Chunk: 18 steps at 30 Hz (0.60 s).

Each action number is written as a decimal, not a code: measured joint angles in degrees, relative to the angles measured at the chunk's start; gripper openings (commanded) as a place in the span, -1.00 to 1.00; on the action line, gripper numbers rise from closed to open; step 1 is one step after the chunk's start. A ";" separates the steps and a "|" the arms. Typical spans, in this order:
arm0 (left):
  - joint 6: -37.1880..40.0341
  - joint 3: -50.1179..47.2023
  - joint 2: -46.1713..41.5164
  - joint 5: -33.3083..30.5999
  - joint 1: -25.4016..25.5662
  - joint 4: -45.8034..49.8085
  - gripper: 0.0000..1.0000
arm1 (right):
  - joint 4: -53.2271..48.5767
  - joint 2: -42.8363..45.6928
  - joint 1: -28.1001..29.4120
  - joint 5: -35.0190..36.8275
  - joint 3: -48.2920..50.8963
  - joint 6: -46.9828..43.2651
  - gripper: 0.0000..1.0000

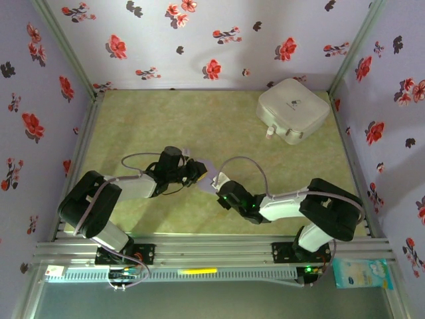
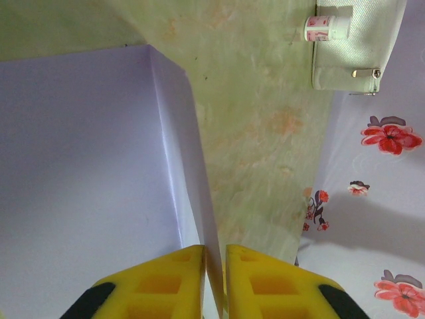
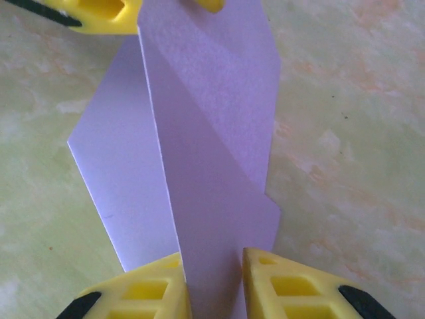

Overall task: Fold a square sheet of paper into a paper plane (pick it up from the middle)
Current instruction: Fourth fold the wing at the center of the table.

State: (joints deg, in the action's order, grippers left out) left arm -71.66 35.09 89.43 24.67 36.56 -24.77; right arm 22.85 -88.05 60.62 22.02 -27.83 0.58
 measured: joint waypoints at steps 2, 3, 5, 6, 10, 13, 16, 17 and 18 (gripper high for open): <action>0.00 0.02 0.00 0.00 0.00 0.00 -0.69 | 0.02 0.15 -0.13 -0.07 0.00 0.07 -0.69; 0.00 0.00 0.00 0.02 0.00 0.00 -0.69 | 0.02 0.17 -0.17 -0.26 0.00 0.20 -0.71; 0.00 0.02 0.00 0.00 0.00 0.00 -0.69 | 0.02 0.20 -0.26 -0.61 0.00 0.33 -0.68; 0.00 0.02 0.00 0.00 0.00 0.00 -0.69 | -0.02 0.20 -0.26 -0.74 0.00 0.44 -0.66; 0.00 0.00 0.00 0.00 0.00 0.00 -0.69 | -0.04 0.20 -0.33 -1.14 0.00 0.52 -0.64; 0.00 0.02 0.00 0.00 0.00 0.00 -0.69 | -0.20 0.20 -0.37 -1.27 0.00 0.72 -0.69; 0.00 0.00 0.00 0.00 0.00 0.00 -0.69 | -0.20 0.20 -0.39 -1.33 0.00 0.96 -0.74; 0.00 0.02 0.00 0.00 0.00 0.00 -0.69 | -0.20 0.20 -0.42 -1.46 0.00 1.07 -0.75; 0.00 0.00 0.00 0.00 0.00 0.00 -0.69 | -0.20 0.20 -0.44 -1.51 0.00 1.14 -0.75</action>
State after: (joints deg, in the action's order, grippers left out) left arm -71.66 35.09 89.43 24.67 36.56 -24.77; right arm 22.65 -87.85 60.18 20.51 -27.83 1.72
